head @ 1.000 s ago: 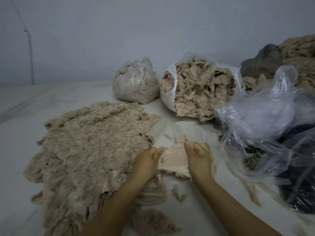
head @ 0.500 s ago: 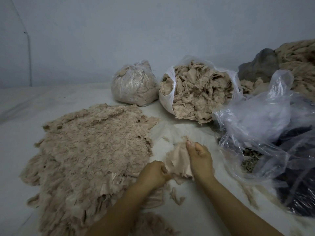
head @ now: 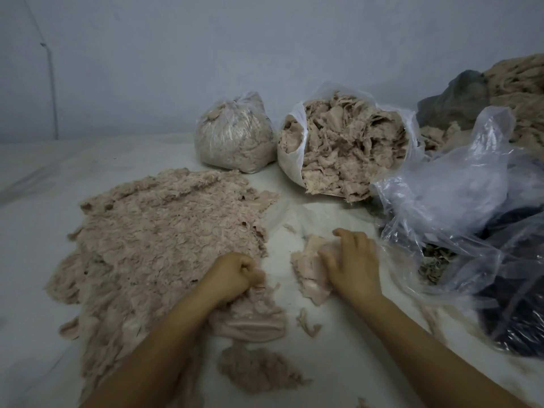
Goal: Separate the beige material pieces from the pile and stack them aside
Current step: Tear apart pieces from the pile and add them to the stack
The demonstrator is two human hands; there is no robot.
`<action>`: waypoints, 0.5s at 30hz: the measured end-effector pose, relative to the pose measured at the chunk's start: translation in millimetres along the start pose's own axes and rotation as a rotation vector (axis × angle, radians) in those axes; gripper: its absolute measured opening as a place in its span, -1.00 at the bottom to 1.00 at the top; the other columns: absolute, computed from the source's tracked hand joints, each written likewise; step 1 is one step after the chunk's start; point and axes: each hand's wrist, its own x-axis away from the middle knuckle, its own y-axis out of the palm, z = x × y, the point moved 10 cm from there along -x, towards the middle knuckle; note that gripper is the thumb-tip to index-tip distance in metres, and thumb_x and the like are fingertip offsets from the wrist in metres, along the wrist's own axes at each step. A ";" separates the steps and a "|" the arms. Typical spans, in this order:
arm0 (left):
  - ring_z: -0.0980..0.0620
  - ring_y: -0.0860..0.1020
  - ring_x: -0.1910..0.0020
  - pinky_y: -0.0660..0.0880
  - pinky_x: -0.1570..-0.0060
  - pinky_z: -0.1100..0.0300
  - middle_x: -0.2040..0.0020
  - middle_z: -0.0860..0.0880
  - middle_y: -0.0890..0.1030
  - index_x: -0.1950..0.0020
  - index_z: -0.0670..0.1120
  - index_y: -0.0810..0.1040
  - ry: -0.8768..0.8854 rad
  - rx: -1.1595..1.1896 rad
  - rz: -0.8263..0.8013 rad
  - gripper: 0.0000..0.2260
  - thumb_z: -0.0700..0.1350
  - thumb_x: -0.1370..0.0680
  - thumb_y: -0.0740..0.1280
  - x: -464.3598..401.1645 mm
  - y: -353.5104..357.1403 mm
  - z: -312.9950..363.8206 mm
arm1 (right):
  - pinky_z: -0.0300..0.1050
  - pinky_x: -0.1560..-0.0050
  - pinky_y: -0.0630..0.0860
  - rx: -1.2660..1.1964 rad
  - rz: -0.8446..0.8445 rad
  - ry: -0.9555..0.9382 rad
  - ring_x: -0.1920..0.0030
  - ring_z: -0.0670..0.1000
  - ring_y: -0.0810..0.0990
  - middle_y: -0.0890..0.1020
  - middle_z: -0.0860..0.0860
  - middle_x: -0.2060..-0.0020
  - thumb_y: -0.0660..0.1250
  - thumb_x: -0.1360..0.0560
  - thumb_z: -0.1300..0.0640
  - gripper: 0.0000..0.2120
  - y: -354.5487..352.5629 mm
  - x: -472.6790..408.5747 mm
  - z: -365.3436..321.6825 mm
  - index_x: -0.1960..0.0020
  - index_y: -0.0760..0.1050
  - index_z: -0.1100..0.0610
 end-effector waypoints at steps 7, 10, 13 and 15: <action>0.12 0.55 0.00 0.43 -0.03 0.44 0.01 0.02 0.60 -0.21 -0.08 0.53 0.175 0.035 -0.252 -0.74 -0.30 -0.56 0.29 28.6 14.0 14.8 | -0.18 0.13 0.29 -0.168 -0.566 -0.240 0.09 0.03 0.47 0.48 0.00 0.24 0.39 -0.46 -0.08 -0.77 82.9 68.0 -75.5 0.27 0.47 0.00; 0.14 0.51 0.00 0.37 0.02 0.35 0.00 0.09 0.56 -0.13 -0.05 0.55 0.215 -0.257 -0.309 -0.85 -0.12 -0.60 0.27 34.6 22.9 3.9 | -0.24 0.23 0.28 -0.417 -0.385 -0.136 0.28 -0.15 0.44 0.41 -0.09 0.35 0.28 -0.58 0.12 -0.78 63.5 61.0 -68.4 0.22 0.32 0.06; 0.13 0.47 0.24 0.35 0.22 0.28 0.27 0.08 0.51 0.23 0.02 0.46 0.214 -0.197 -0.201 -0.81 -0.09 -0.60 0.27 32.2 10.3 2.1 | -0.39 0.28 0.32 -0.629 -0.240 0.040 0.36 -0.28 0.42 0.39 -0.11 0.37 0.24 -0.59 0.13 -0.74 45.4 55.0 -57.1 0.24 0.26 0.03; 0.14 0.53 0.19 0.43 0.14 0.23 0.19 0.04 0.59 0.15 0.01 0.53 0.212 0.044 -0.149 -0.86 -0.15 -0.59 0.28 31.2 5.2 9.9 | -0.40 0.22 0.38 -0.806 -0.317 0.175 0.29 -0.28 0.48 0.51 -0.06 0.29 0.31 -0.56 0.07 -0.83 55.2 57.5 -58.3 0.16 0.39 0.10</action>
